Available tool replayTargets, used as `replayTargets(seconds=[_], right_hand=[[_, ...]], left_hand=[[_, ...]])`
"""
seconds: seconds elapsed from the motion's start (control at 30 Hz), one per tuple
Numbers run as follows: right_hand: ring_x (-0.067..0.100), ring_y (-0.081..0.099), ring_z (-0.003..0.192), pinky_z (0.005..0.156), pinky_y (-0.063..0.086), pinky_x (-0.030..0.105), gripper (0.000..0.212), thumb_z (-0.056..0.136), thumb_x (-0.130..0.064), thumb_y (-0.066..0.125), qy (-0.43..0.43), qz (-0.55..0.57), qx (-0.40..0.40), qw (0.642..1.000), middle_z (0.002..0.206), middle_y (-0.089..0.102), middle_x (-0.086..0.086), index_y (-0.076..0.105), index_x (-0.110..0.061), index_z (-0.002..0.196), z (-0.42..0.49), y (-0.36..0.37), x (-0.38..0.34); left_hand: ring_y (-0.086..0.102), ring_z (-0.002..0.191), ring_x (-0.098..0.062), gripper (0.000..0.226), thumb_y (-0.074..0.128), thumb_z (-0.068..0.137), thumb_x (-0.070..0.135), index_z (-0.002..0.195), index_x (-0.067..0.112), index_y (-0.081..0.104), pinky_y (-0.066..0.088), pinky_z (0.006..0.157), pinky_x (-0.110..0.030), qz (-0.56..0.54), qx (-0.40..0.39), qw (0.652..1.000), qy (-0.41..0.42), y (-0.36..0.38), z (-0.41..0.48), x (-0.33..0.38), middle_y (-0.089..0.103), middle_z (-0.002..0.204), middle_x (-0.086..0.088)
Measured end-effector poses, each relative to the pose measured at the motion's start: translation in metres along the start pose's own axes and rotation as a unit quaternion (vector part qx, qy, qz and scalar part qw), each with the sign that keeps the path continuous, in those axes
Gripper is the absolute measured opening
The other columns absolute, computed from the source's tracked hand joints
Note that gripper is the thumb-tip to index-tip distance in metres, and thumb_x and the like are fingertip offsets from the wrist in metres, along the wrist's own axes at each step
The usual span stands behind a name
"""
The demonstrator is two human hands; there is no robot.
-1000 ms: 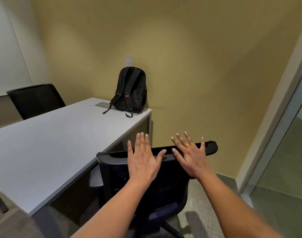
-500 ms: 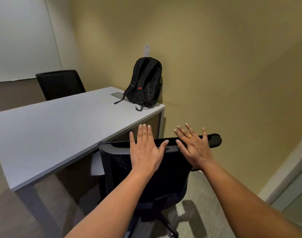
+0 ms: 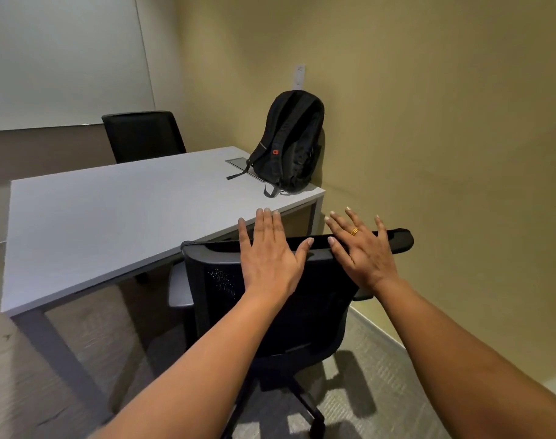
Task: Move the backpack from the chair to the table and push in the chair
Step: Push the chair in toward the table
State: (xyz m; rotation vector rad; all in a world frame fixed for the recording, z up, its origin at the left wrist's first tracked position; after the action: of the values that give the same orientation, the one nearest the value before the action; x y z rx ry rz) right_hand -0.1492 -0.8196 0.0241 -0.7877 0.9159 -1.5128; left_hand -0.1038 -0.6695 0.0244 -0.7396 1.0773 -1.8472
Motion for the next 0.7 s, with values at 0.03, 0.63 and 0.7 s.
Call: replayTargets(seconds=[0.03, 0.63, 0.7], right_hand=[[0.013, 0.014, 0.141, 0.111, 0.005, 0.055, 0.069, 0.083, -0.056, 0.004, -0.006, 0.005, 0.003, 1.000, 0.150, 0.030, -0.008, 0.030, -0.028, 0.140, 0.005, 0.003, 0.007], [0.015, 0.020, 0.140, 0.110, 0.007, 0.055, 0.064, 0.085, -0.054, 0.010, -0.108, 0.073, 0.030, 0.991, 0.147, 0.036, -0.005, 0.033, -0.027, 0.139, 0.100, 0.052, 0.105], [0.017, 0.021, 0.140, 0.110, 0.007, 0.056, 0.064, 0.086, -0.054, 0.010, -0.121, 0.081, 0.032, 0.989, 0.146, 0.037, -0.004, 0.033, -0.027, 0.139, 0.109, 0.058, 0.113]], left_hand=[[-0.012, 0.143, -0.021, 0.083, -0.003, 0.085, 0.064, 0.146, 0.008, -0.002, -0.028, 0.102, -0.046, 0.004, 0.003, 1.000, -0.003, 0.003, 0.005, 0.005, -0.002, 0.157, -0.009], [-0.009, 0.143, -0.018, 0.081, -0.001, 0.085, 0.065, 0.146, 0.011, 0.000, -0.019, 0.109, -0.043, 0.051, -0.006, 0.995, -0.091, 0.057, 0.094, 0.070, 0.001, 0.157, -0.006], [-0.009, 0.143, -0.017, 0.082, -0.001, 0.085, 0.066, 0.146, 0.011, 0.000, -0.019, 0.109, -0.042, 0.059, -0.007, 0.993, -0.103, 0.064, 0.104, 0.075, 0.000, 0.157, -0.005]])
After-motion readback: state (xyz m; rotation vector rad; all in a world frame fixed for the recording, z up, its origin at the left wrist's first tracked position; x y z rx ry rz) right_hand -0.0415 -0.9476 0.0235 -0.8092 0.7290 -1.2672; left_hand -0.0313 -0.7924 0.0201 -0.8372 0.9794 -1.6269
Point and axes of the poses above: each hand's wrist, its own z-axis towards the middle knuckle, its own y-axis out of the palm, x = y × z, the point moved 7 cm from there along z, towards the middle knuckle
